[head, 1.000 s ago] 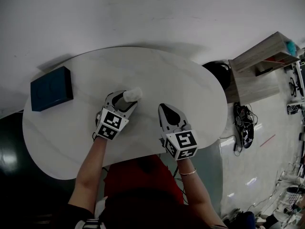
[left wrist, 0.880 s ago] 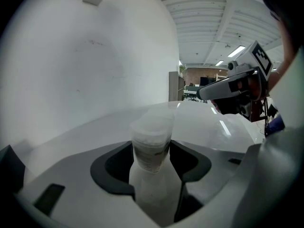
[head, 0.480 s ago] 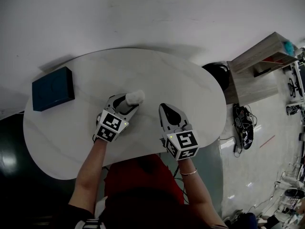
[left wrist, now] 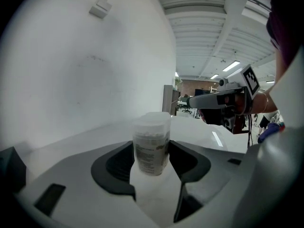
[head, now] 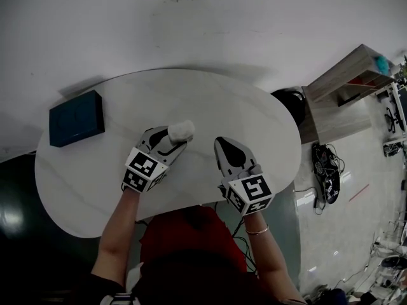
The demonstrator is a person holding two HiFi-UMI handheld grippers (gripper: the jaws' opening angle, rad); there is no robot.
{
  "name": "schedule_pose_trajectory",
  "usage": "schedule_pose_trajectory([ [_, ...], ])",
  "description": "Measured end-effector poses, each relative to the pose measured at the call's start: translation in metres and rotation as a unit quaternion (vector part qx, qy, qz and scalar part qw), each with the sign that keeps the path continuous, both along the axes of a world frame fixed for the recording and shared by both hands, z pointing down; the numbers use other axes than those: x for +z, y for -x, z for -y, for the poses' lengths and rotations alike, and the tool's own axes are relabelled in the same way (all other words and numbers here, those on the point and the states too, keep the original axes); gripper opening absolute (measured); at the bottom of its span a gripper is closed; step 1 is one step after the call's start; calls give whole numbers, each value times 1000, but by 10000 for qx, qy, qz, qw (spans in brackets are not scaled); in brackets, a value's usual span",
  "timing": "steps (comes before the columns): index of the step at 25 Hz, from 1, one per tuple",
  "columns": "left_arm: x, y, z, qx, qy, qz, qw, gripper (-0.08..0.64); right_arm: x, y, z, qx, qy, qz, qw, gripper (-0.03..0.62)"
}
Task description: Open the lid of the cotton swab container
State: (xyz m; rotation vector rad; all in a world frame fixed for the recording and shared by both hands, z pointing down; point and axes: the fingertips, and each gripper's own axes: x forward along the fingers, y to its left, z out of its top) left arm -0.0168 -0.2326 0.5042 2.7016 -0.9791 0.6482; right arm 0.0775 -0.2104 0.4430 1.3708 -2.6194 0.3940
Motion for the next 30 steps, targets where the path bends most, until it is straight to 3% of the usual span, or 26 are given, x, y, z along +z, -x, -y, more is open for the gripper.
schedule_pose_trajectory([
  [10, -42, -12, -11, 277, -317, -88, 9991, 247, -48, 8, -9, -658, -431, 237, 9966, 17],
  [21, -76, -38, -19, 573, -660, -235, 9959, 245, -79, -3, -18, -1318, -759, 101, 9883, 23],
  [24, -80, -44, -23, 660, -711, -194, 9951, 245, -81, -2, -21, -1559, -730, 33, 9851, 102],
  [30, -81, -50, -35, 902, -682, -192, 9934, 244, -81, 5, -33, -2045, -684, -197, 9763, 178],
])
